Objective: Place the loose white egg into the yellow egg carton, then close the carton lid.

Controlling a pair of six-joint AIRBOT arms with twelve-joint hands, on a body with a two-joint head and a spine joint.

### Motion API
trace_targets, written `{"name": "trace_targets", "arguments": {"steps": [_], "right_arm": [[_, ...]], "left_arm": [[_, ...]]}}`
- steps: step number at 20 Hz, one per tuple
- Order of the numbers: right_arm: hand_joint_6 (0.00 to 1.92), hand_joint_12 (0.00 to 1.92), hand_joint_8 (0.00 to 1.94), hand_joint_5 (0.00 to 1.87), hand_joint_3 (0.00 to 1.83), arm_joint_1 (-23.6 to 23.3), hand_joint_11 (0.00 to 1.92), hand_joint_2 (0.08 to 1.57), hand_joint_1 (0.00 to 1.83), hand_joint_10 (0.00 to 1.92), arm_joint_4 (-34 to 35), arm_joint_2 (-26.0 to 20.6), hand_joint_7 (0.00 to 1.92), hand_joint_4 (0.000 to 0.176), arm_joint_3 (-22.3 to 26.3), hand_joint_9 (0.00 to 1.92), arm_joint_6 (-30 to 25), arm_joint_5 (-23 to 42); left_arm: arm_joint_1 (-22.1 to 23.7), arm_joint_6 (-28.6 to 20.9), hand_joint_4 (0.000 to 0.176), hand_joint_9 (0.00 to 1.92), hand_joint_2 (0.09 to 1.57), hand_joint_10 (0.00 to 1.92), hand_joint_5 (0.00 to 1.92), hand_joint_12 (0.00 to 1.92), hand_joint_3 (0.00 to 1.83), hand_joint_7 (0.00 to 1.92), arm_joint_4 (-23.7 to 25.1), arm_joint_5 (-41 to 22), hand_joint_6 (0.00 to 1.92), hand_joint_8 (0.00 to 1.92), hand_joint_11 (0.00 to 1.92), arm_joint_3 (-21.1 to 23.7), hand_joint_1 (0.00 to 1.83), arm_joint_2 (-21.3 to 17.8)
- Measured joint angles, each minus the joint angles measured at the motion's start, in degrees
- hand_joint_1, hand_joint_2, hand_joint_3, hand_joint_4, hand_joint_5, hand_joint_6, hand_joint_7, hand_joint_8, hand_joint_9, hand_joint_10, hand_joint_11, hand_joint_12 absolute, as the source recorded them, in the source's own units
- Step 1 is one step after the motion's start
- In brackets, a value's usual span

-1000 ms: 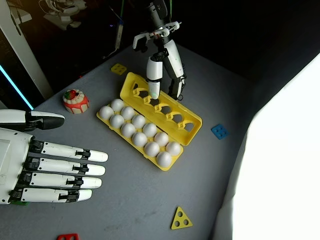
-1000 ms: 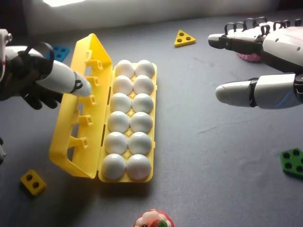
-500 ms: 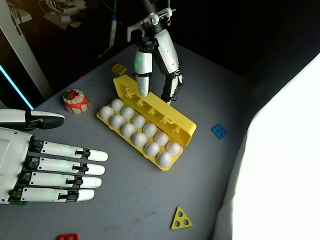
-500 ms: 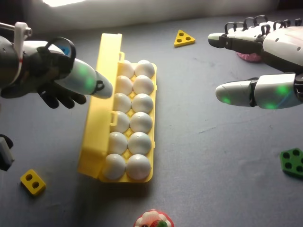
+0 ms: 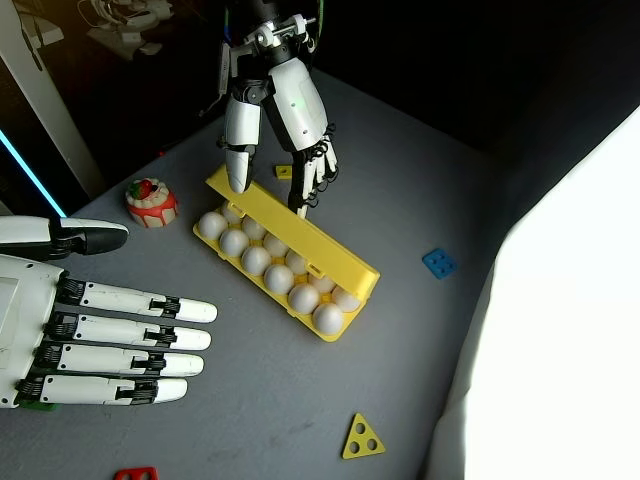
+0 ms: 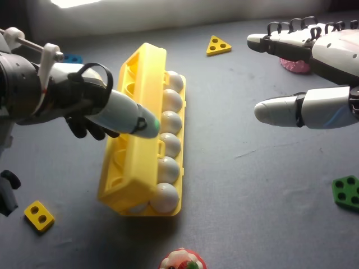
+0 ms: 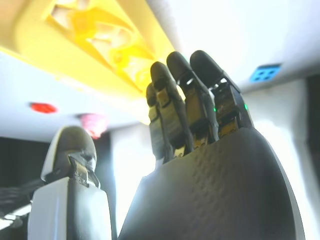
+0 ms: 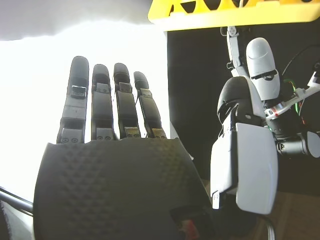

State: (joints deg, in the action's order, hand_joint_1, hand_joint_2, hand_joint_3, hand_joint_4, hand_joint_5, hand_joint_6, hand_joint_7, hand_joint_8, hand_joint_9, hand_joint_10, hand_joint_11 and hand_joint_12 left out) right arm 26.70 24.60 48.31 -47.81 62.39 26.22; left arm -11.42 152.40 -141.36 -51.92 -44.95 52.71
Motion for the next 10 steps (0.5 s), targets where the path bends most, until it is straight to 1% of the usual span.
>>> {"name": "trace_targets", "arguments": {"steps": [1, 2, 3, 4, 5, 6, 10], "right_arm": [[0.00, 0.67, 0.00, 0.12, 0.00, 0.00, 0.00, 1.07, 0.30, 0.06, -0.02, 0.00, 0.17, 0.000, 0.00, 0.11, 0.00, 0.04], [0.01, 0.72, 0.00, 0.14, 0.00, 0.00, 0.00, 1.06, 0.32, 0.06, -0.02, 0.00, 0.17, 0.000, 0.00, 0.12, 0.00, 0.04], [0.01, 0.76, 0.00, 0.15, 0.00, 0.00, 0.00, 1.06, 0.33, 0.07, 0.00, -0.02, 0.18, 0.000, 0.00, 0.13, 0.00, 0.04], [0.01, 0.74, 0.00, 0.14, 0.00, 0.00, 0.00, 1.06, 0.33, 0.07, -0.02, 0.00, 0.18, 0.000, 0.00, 0.13, 0.00, 0.04], [0.00, 0.66, 0.00, 0.14, 0.00, 0.00, 0.00, 1.06, 0.31, 0.07, -0.02, 0.00, 0.17, 0.000, 0.00, 0.12, 0.00, 0.07], [0.00, 0.66, 0.00, 0.14, 0.00, 0.00, 0.00, 1.06, 0.31, 0.07, -0.02, 0.00, 0.17, 0.000, 0.00, 0.12, 0.00, 0.07], [0.00, 0.65, 0.00, 0.14, 0.00, 0.00, 0.00, 1.06, 0.31, 0.07, 0.00, 0.00, 0.17, 0.000, 0.00, 0.12, 0.00, 0.07]], "left_arm": [[0.00, 0.96, 0.007, 0.33, 1.13, 0.73, 0.48, 1.47, 0.00, 0.59, -0.22, 0.24, 0.00, 0.00, 0.00, 0.48, 0.46, 0.00], [0.00, 2.05, 0.004, 0.33, 1.13, 0.73, 0.48, 1.47, 0.00, 0.60, -0.59, 0.46, 0.00, 0.00, 0.00, 1.11, 0.46, 0.00], [0.00, 2.80, 0.006, 0.33, 1.14, 0.73, 0.48, 1.47, 0.00, 0.60, -0.85, 0.81, 0.00, 0.01, 0.00, 1.70, 0.46, 0.00], [0.00, 3.67, 0.003, 0.33, 1.14, 0.74, 0.49, 1.48, 0.00, 0.61, -1.05, 1.22, 0.00, 0.01, 0.00, 2.12, 0.47, 0.00], [0.00, 4.76, 0.006, 0.32, 1.14, 0.74, 0.48, 1.48, 0.00, 0.60, -1.42, 1.66, 0.00, 0.01, 0.00, 2.34, 0.47, 0.00], [-0.02, 5.55, 0.006, 0.32, 1.14, 0.74, 0.48, 1.48, 0.00, 0.60, -1.36, 1.70, 0.00, 0.01, 0.00, 2.80, 0.47, 0.00], [-1.64, 5.75, 0.006, 0.32, 1.14, 0.74, 0.48, 1.47, 0.00, 0.60, -1.73, 2.82, 0.00, 0.01, 0.00, 3.72, 0.47, 0.61]]}}
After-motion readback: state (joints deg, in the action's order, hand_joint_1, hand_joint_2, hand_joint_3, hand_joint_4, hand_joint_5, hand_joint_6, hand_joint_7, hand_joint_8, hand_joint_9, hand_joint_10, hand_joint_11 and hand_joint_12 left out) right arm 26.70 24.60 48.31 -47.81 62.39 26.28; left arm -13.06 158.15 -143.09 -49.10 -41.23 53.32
